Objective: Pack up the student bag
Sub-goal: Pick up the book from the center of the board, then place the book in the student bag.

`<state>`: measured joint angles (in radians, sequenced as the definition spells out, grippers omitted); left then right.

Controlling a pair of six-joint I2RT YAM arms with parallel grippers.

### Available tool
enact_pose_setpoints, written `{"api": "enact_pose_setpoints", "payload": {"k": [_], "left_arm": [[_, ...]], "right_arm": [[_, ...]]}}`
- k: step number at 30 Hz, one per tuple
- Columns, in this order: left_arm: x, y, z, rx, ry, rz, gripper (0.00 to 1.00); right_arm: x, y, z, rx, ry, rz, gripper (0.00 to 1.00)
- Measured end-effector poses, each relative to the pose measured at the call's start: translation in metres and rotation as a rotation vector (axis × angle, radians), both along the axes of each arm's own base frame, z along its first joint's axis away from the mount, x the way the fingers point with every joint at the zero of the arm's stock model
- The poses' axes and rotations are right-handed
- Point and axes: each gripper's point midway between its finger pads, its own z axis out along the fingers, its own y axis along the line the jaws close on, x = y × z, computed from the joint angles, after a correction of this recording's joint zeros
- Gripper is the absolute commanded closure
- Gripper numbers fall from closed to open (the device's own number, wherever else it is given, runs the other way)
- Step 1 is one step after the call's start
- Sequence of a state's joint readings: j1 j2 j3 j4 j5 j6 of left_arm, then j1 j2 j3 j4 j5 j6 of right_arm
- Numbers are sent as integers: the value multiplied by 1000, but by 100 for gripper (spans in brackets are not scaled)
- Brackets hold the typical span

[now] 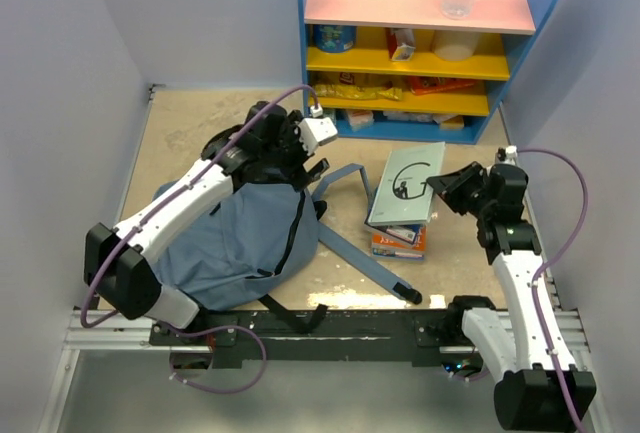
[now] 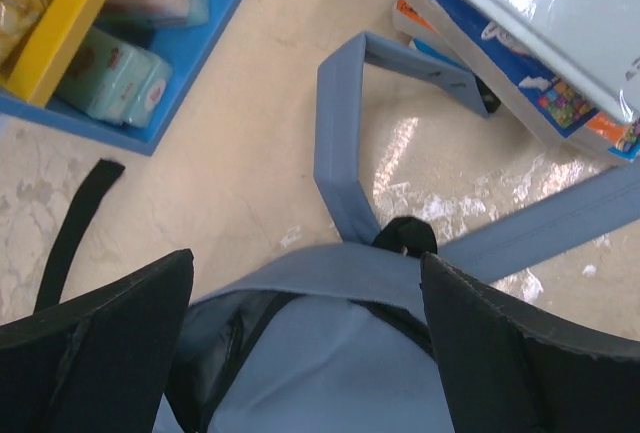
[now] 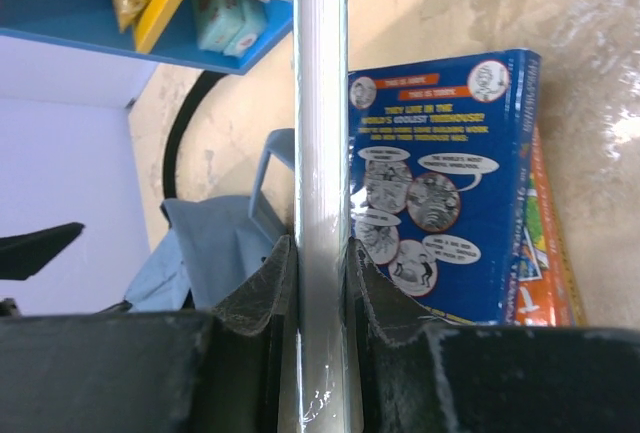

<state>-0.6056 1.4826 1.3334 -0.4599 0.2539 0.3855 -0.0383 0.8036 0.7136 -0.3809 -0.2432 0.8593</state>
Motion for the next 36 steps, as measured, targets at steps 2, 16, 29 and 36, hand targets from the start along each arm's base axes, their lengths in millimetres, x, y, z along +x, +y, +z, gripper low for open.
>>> {"api": "enact_pose_setpoints", "payload": {"k": [2,16,29,36], "left_arm": [[-3,10,-3,16,25,4,0],[-99,44,-1,52,215,-223,0],[-129,35,-63,120,403,-244,0],[-126,25,-65,125,365,-238,65]], "right_arm": [[2,3,3,11,-12,13,100],[10,11,3,20,-26,70,100],[10,10,-1,-13,-27,87,100],[10,10,-1,-19,-29,91,100]]}}
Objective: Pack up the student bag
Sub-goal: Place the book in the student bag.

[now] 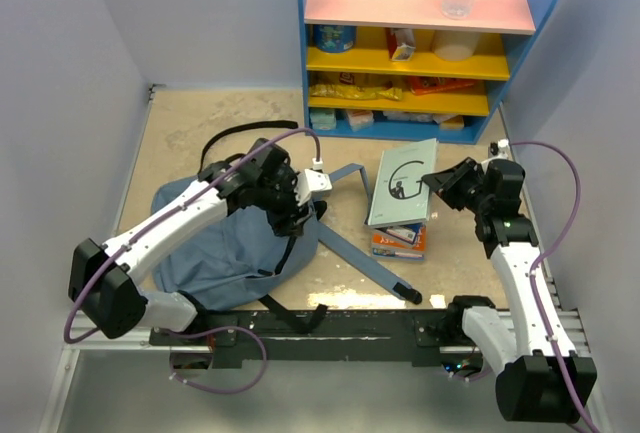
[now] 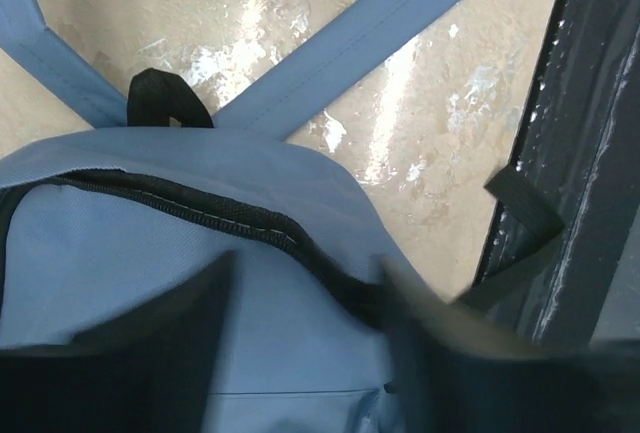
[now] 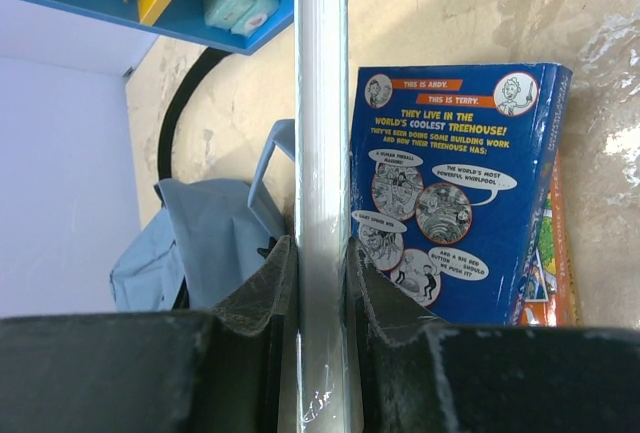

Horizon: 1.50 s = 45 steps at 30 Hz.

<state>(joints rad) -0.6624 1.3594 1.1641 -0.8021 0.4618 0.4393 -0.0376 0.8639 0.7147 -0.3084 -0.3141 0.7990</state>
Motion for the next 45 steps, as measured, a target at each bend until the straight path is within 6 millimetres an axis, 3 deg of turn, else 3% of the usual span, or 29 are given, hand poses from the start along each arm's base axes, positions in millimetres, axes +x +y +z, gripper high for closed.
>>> {"api": "enact_pose_setpoints", "payload": {"k": [2,9,12,17,22,25,28,32,37,45], "left_arm": [[0,0,-4,13,-2,11,100],[27,23,-10,150,-132,116,100],[38,37,0,196,-204,169,100],[41,49,47,128,-330,239,100],[23,67,86,13,-455,275,100],[8,76,96,-45,-498,276,100],[-2,79,87,-69,-506,255,100],[-4,80,73,-61,-492,250,100],[-10,72,78,-106,-485,216,100],[-21,53,73,-155,-411,122,100]], "right_arm": [[0,0,0,0,0,0,100],[3,8,5,30,-20,39,100],[9,22,13,78,-50,97,100],[10,73,26,128,-100,248,100],[-2,152,37,172,-91,465,100],[-9,179,42,201,-94,517,100],[-7,204,44,209,-86,546,100],[-4,235,36,193,-46,573,100],[-14,256,16,216,35,575,100],[-4,292,-38,176,140,511,100]]}}
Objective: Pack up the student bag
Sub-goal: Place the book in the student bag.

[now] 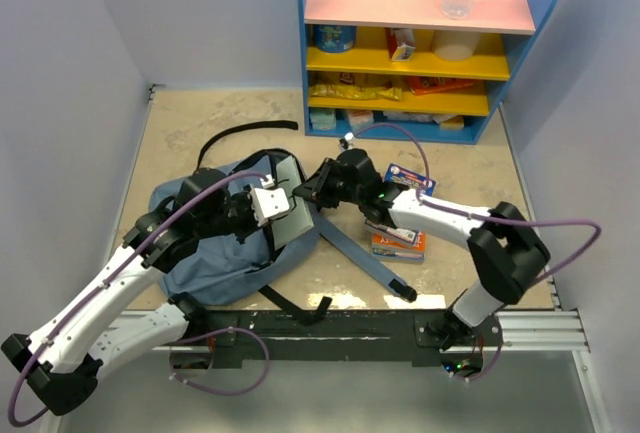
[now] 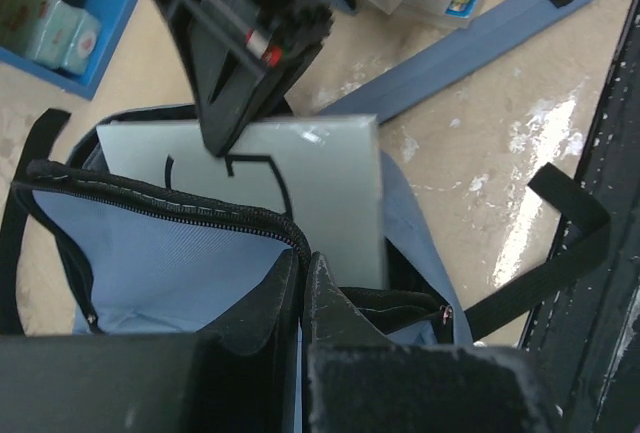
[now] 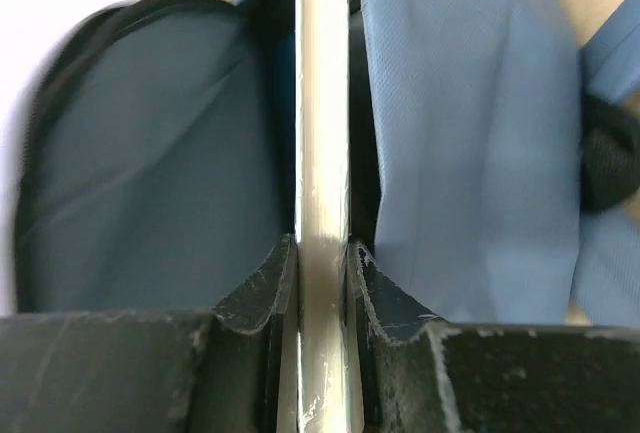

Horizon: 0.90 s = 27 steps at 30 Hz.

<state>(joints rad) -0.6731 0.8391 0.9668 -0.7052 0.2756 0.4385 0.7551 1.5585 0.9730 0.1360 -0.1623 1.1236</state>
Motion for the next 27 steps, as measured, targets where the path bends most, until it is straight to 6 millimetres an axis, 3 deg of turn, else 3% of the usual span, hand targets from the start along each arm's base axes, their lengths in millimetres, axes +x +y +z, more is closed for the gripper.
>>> {"api": "enact_pose_setpoints", "payload": {"k": [4,10,24,27], "left_arm": [[-7,-7,0,-17,19,-46,100],[-11,-11,-1,-21,27,-89,100],[-27,-9,-7,23,68,-170,100],[-28,-7,-6,31,58,-178,100]], "right_arm": [[11,20,-26,-52,-3,-52,100],[18,69,-40,83,0,-49,100],[-43,191,-54,231,-28,150,100],[-49,199,-55,224,-31,171,81]]}}
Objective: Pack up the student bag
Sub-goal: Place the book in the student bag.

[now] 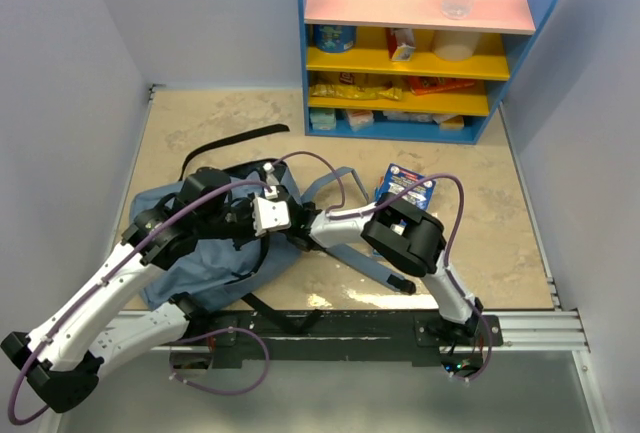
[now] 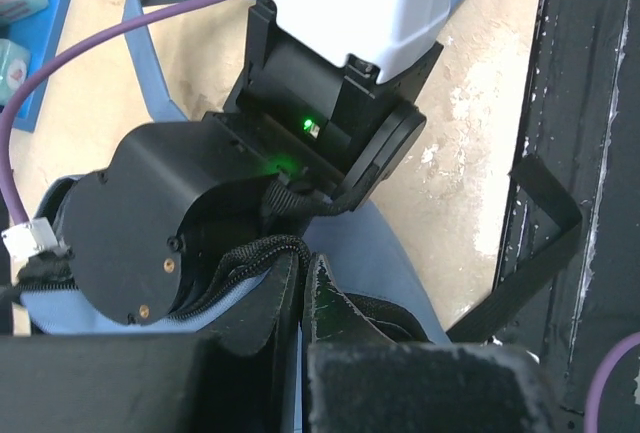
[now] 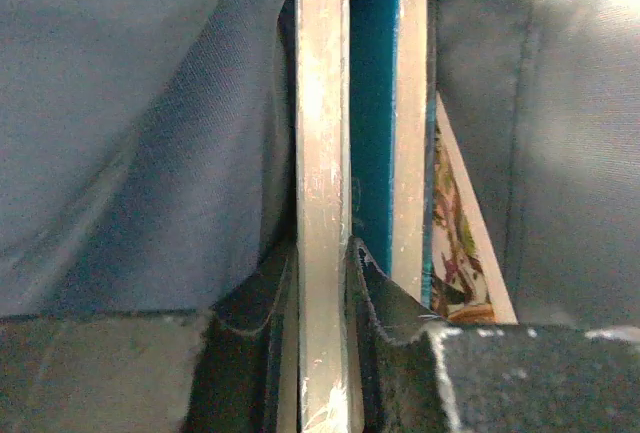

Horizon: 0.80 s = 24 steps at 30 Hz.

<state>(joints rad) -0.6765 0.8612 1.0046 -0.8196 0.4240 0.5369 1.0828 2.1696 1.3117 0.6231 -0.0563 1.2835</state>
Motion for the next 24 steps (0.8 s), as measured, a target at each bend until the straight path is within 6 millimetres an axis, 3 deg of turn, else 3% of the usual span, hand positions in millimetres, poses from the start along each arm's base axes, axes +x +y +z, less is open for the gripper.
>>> {"api": "enact_pose_setpoints", "payload": {"k": [3,6,7,8,12,15,16,17,18,22,24], "left_arm": [[0,1,1,4,-4,-4,100],[-1,1,1,8,-2,-6,100],[-1,1,2,9,-3,-11,100],[-1,0,3,11,-1,-15,100],[-1,-1,6,8,-1,-23,100],[-1,-1,8,2,-3,-25,100],[-1,-2,8,-1,-3,-23,93],[-1,-2,9,-4,-1,-19,58],[-1,-2,9,-8,4,-14,47],[10,-11,16,-39,-1,8,43],[18,-17,19,-53,-6,24,24]], "right_arm": [[-2,4,0,-6,3,19,76],[-2,3,-1,-4,22,28,44],[-2,1,-3,-7,30,34,16],[-1,-1,-6,-22,37,39,1],[5,-30,-17,-219,13,22,1],[11,-66,22,-299,-57,-25,1],[12,-79,37,-307,-77,-42,1],[14,-96,57,-310,-105,-65,1],[17,-110,71,-310,-125,-89,1],[28,-172,124,-335,-190,-203,1],[29,-196,144,-378,-222,-251,1]]}}
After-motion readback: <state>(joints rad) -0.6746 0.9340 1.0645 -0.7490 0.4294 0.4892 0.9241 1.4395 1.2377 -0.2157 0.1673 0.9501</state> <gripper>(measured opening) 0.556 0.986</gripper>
